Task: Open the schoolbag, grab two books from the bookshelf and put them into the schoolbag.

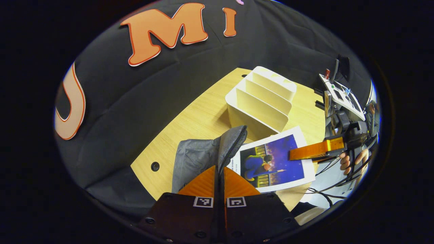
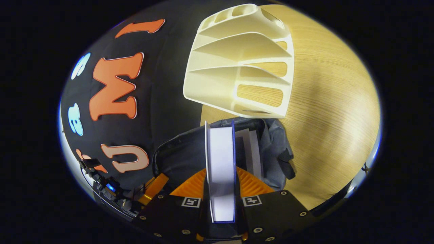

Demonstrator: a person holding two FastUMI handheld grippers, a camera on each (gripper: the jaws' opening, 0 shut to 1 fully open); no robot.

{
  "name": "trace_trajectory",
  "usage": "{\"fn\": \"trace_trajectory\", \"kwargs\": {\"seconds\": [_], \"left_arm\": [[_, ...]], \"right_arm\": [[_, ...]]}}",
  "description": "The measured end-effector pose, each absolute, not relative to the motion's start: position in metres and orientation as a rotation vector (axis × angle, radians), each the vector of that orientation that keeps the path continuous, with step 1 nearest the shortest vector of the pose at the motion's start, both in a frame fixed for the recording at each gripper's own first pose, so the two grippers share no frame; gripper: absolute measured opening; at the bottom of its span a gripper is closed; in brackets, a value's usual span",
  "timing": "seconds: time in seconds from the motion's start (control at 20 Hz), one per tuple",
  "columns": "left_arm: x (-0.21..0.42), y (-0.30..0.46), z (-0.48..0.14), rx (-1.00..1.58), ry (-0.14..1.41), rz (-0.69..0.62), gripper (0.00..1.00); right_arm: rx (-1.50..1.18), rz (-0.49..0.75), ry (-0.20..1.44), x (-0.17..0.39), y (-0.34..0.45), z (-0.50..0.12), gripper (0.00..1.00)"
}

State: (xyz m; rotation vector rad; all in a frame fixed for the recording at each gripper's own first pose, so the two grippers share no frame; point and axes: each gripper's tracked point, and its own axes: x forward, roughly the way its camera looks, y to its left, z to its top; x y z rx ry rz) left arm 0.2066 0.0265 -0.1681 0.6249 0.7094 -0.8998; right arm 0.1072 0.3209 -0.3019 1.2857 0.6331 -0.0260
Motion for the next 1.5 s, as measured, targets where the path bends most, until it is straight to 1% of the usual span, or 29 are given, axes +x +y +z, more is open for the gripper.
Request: {"fn": "trace_trajectory", "kwargs": {"seconds": [0.25, 0.45, 0.85, 0.9, 0.95, 1.1, 1.2, 1.25, 1.3, 1.35, 1.4, 1.45, 1.5], "left_arm": [[0.201, 0.022, -0.163, 0.623, 0.7, -0.899, 0.0], [0.189, 0.013, -0.151, 0.606, 0.691, -0.924, 0.01], [0.187, 0.001, -0.138, 0.581, 0.67, -0.956, 0.0], [0.188, -0.001, -0.139, 0.58, 0.672, -0.956, 0.01], [0.189, -0.001, -0.14, 0.584, 0.672, -0.956, 0.0], [0.196, 0.003, -0.142, 0.563, 0.681, -0.948, 0.0], [0.203, 0.009, -0.147, 0.546, 0.691, -0.932, 0.0], [0.203, 0.012, -0.15, 0.536, 0.703, -0.932, 0.0], [0.201, 0.015, -0.155, 0.522, 0.718, -0.935, 0.0], [0.198, 0.016, -0.157, 0.508, 0.729, -0.939, 0.0], [0.197, 0.018, -0.161, 0.502, 0.729, -0.941, 0.01], [0.195, 0.019, -0.164, 0.504, 0.726, -0.941, 0.01], [0.192, 0.022, -0.167, 0.506, 0.724, -0.94, 0.01]], "right_arm": [[1.263, -0.01, 0.598, 0.135, 0.334, -0.315, 0.3], [1.273, 0.006, 0.577, 0.156, 0.35, -0.322, 0.3], [1.292, -0.055, 0.548, 0.201, 0.378, -0.333, 0.3], [1.29, -0.061, 0.554, 0.205, 0.382, -0.336, 0.4], [1.287, -0.066, 0.566, 0.208, 0.387, -0.338, 0.3], [1.255, -0.099, 0.626, 0.203, 0.39, -0.345, 0.31], [1.186, -0.16, 0.716, 0.189, 0.382, -0.36, 0.42], [1.157, -0.173, 0.745, 0.183, 0.381, -0.366, 0.51], [1.143, -0.177, 0.769, 0.173, 0.38, -0.364, 0.57], [1.143, -0.172, 0.779, 0.166, 0.379, -0.36, 0.76], [1.143, -0.173, 0.789, 0.161, 0.377, -0.357, 0.85], [1.136, -0.18, 0.799, 0.154, 0.373, -0.355, 0.97], [1.126, -0.194, 0.807, 0.147, 0.367, -0.351, 0.98]]}}
